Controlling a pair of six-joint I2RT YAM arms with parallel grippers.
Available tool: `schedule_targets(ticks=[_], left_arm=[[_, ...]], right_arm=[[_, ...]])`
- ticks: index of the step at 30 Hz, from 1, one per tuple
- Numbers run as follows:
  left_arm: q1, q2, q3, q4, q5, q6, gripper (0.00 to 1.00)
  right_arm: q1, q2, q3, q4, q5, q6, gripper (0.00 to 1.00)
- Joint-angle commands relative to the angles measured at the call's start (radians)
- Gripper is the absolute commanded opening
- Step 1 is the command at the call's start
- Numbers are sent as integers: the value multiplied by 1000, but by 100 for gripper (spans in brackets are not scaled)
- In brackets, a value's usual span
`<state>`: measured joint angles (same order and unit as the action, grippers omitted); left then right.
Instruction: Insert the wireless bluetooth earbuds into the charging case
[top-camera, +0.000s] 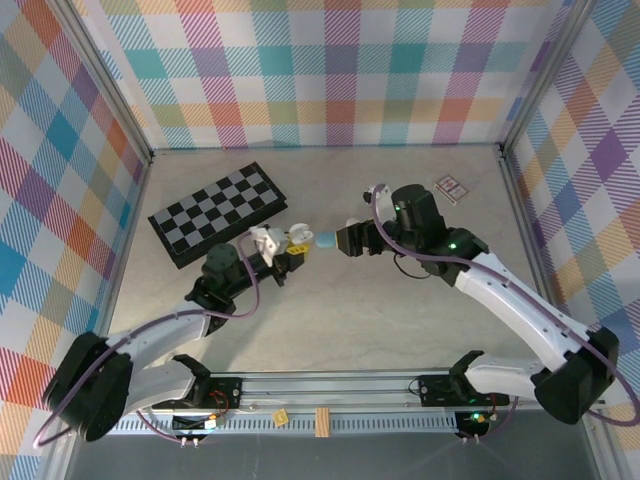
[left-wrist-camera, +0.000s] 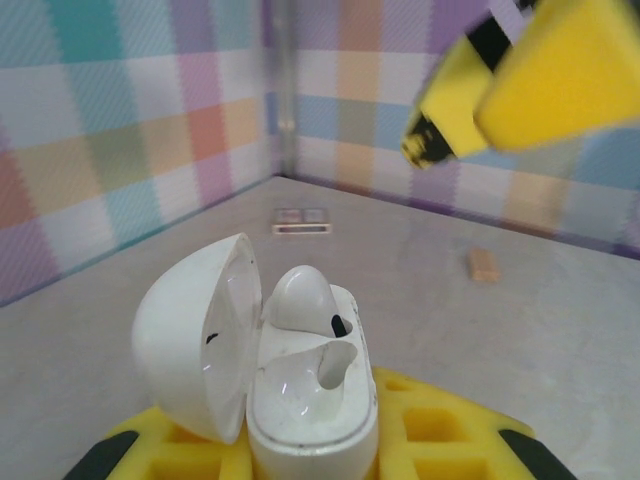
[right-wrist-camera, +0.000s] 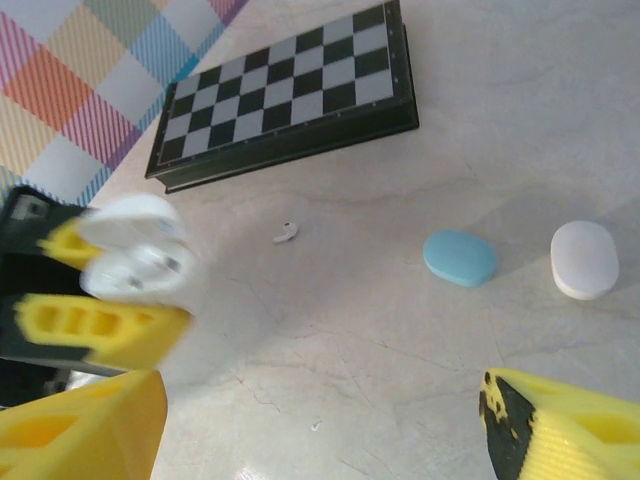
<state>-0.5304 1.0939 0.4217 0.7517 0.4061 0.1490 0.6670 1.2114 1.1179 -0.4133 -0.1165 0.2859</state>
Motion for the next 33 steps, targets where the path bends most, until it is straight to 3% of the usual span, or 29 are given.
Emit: schedule_targets(ticks=[1,8,13,23,33], left_arm=[[58,-114,-10,-28,-36,-38,6],[79,-332,3,-211,-47,-23,6],[78,-419,23,-286,-26,-29,6],[78,-477,64,-368,41,-48,6],[78,-473,63,-356,67,-72,6]], right_arm=[[3,97,-3,55,-21,76,81],[22,410,153,43,-164,270,76],[82,633,319,46,-193,283,67],[161,991,683,-65,-151,236,56],[206,1223,971,-222,-37,160,51]])
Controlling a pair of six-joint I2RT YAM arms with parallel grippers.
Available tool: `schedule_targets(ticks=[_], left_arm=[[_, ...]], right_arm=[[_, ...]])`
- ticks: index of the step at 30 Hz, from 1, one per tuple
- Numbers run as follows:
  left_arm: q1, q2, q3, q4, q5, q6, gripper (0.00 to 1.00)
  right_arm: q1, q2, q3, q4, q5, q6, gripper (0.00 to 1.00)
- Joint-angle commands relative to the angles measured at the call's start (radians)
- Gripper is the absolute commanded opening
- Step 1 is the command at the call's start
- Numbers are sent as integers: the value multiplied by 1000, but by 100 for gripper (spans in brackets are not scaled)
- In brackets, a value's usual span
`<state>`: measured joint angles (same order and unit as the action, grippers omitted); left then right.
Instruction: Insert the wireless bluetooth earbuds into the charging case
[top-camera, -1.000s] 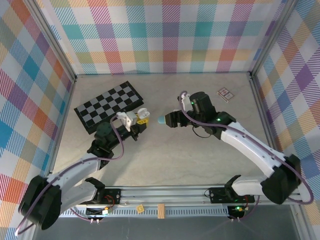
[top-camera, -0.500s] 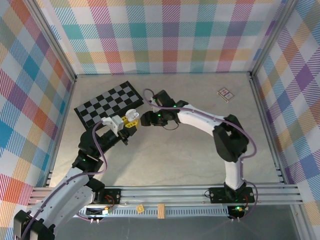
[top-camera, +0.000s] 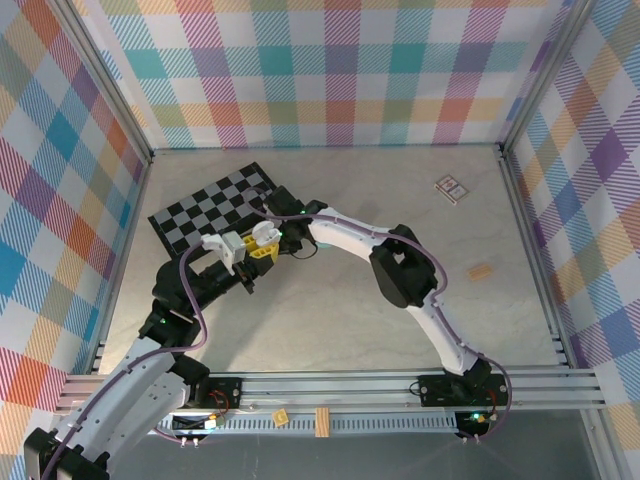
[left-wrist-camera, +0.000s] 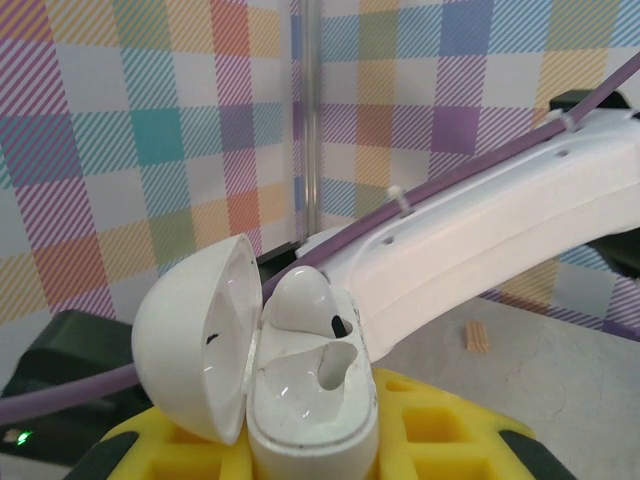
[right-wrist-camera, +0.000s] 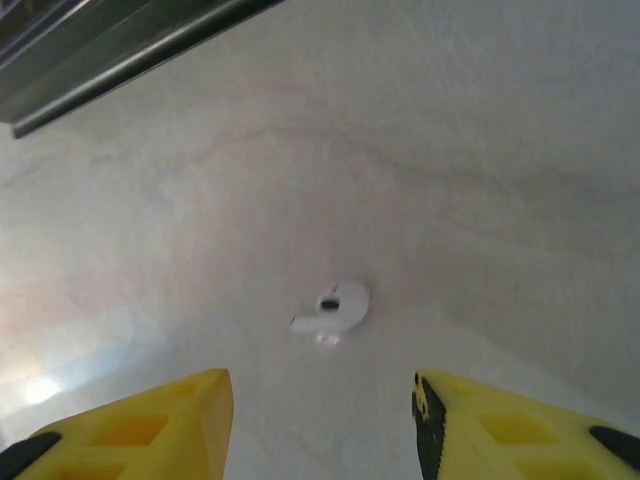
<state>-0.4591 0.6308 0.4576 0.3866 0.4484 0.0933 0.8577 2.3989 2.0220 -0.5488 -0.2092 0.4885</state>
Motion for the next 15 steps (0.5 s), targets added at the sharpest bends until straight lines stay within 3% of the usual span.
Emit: schedule_targets(ticks=[1,8,15], left_arm=[[7,-7,28,13,25,-19,6],[5,10,33,28,40,-29,6],[5,10,26,29,36,-33,6]], right_arm=[[19,54,89,-94,71,-47,50],[41,153,238,-179,129,-96,44],[46,170,247,-197,133,-120,32]])
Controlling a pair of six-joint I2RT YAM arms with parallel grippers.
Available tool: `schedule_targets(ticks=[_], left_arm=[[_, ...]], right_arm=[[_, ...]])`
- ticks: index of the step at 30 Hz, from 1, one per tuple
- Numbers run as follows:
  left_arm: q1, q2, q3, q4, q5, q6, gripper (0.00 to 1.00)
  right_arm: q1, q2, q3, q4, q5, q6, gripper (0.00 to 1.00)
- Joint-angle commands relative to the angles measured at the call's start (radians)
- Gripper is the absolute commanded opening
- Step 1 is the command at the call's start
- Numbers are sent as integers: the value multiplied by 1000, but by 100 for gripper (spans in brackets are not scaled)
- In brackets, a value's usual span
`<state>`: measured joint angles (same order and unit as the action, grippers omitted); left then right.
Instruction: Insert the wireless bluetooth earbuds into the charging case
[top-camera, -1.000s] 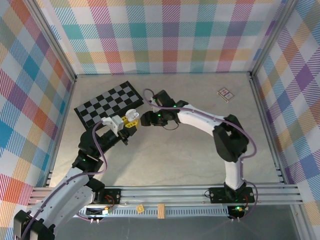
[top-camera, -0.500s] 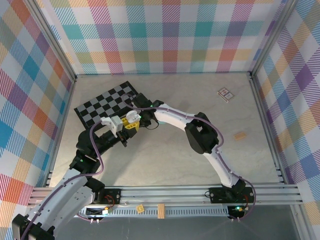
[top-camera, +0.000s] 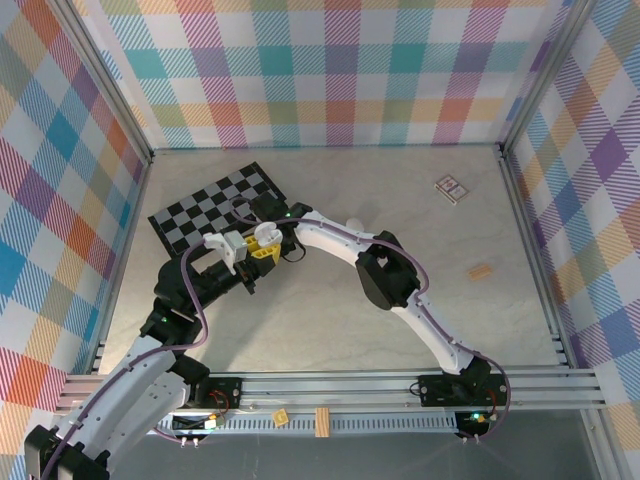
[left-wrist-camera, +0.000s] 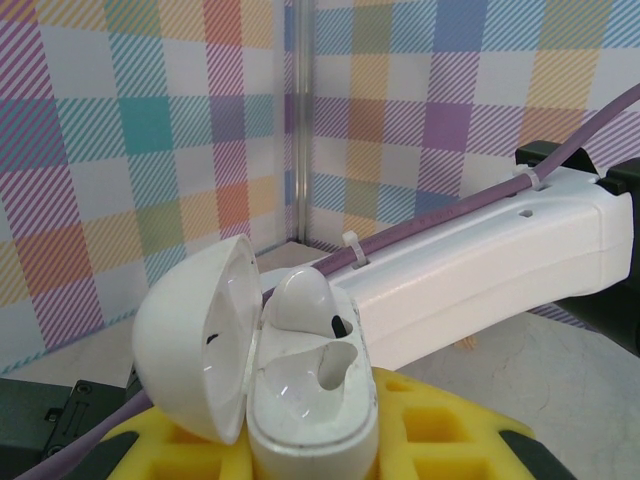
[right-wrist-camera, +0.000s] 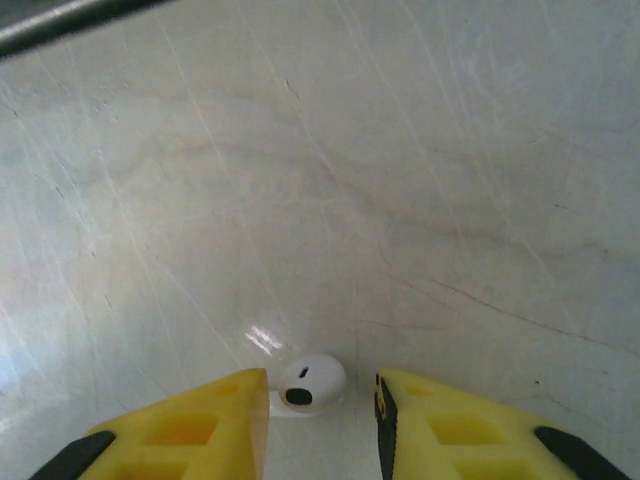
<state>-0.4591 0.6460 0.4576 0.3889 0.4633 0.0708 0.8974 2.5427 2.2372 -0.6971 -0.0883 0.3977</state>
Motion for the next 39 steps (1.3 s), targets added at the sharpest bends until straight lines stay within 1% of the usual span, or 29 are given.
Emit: schedule_targets(ticks=[1,2,4,9,12,15,18,23,26,31,34,37,39], left_arm=[[5,-6,26,27,21,-10,6],[5,-5,24,26,22,-11,6],[5,-3,24,25,22,-11,6],[5,-1,24,18,24,-11,6],[5,1,26,11,25,-10,6],[5,1,29,13,25,-11,6],[5,4,34,20,27,-12,6],[1,23,41,42,44,-17,6],[-4,51,43,46,51,-14,6],[-21,119,42,94,61,-21,6],[-40,163,52,128,66,-19,6],[-54,207,74,137,75,-8,6],[-61,238,83,149,82,-3,6]], right_arm=[[7,25,32,-52,23,-36,30],[9,27,32,-55,46,-44,26],[15,25,32,-59,75,-59,25],[17,2,20,-58,93,-64,21],[16,-62,-58,-3,111,-62,21],[15,-160,-191,71,125,-75,21],[10,-271,-365,148,133,-85,21],[-23,-484,-696,247,128,-69,21],[-43,-609,-881,276,144,-55,21],[-77,-770,-1117,244,193,-29,21],[-103,-862,-1232,215,196,-11,21],[-118,-943,-1309,175,193,-15,21],[-130,-966,-1337,151,174,-25,22]])
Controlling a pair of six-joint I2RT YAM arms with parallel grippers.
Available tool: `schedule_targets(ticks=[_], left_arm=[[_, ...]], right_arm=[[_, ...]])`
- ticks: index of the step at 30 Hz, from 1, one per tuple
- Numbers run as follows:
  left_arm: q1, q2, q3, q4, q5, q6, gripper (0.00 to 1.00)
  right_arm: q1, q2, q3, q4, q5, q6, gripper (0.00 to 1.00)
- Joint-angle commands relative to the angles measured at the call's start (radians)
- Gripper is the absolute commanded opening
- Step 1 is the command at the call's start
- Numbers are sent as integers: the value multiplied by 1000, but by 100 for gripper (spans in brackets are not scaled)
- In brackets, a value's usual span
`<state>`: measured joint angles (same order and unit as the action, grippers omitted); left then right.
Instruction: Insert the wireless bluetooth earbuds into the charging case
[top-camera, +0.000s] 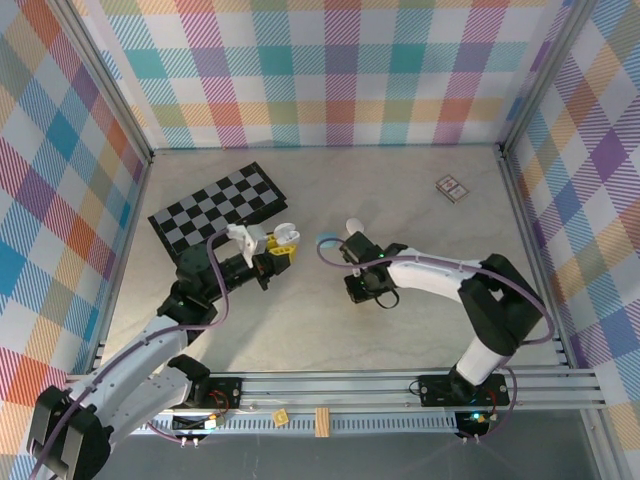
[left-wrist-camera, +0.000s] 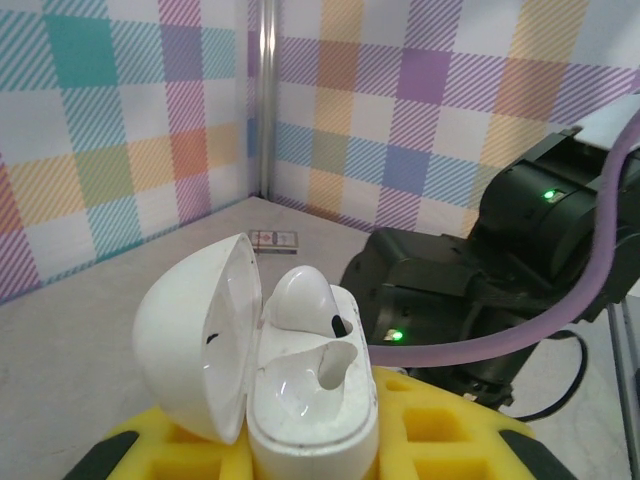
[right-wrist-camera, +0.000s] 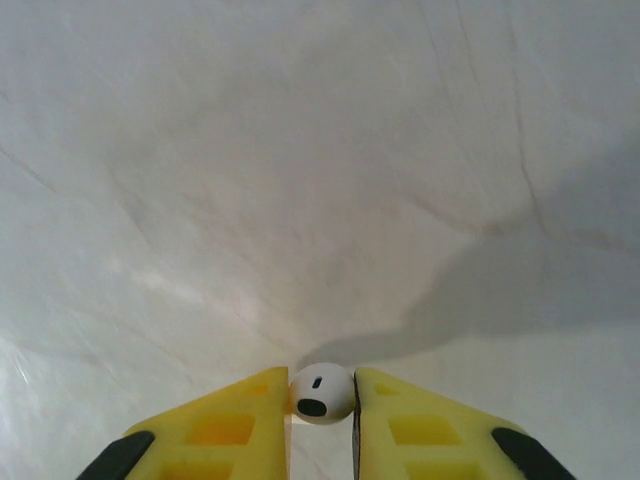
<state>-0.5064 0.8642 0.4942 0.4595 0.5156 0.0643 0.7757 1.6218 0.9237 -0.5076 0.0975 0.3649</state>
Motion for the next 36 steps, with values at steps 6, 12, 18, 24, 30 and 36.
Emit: schedule_targets(ticks=[6,12,18,24,30,36], left_arm=[[-26,89,64,124,37,0,6],[-29,96,70,111,37,2,7],[-29,67,60,84,24,11,7],[-30,61,53,84,22,12,7],[-30,68,60,86,29,15,7],[-29,53,56,76,24,20,7]], right_arm=[[-18,-32,-30,-49,-33,2,25],[-19,16,29,-65,-67,26,36],[-19,20,37,-84,-98,171,50],[-18,35,13,-35,-146,250,50],[-19,40,47,-47,-136,226,44],[-18,33,84,-111,-79,208,45]])
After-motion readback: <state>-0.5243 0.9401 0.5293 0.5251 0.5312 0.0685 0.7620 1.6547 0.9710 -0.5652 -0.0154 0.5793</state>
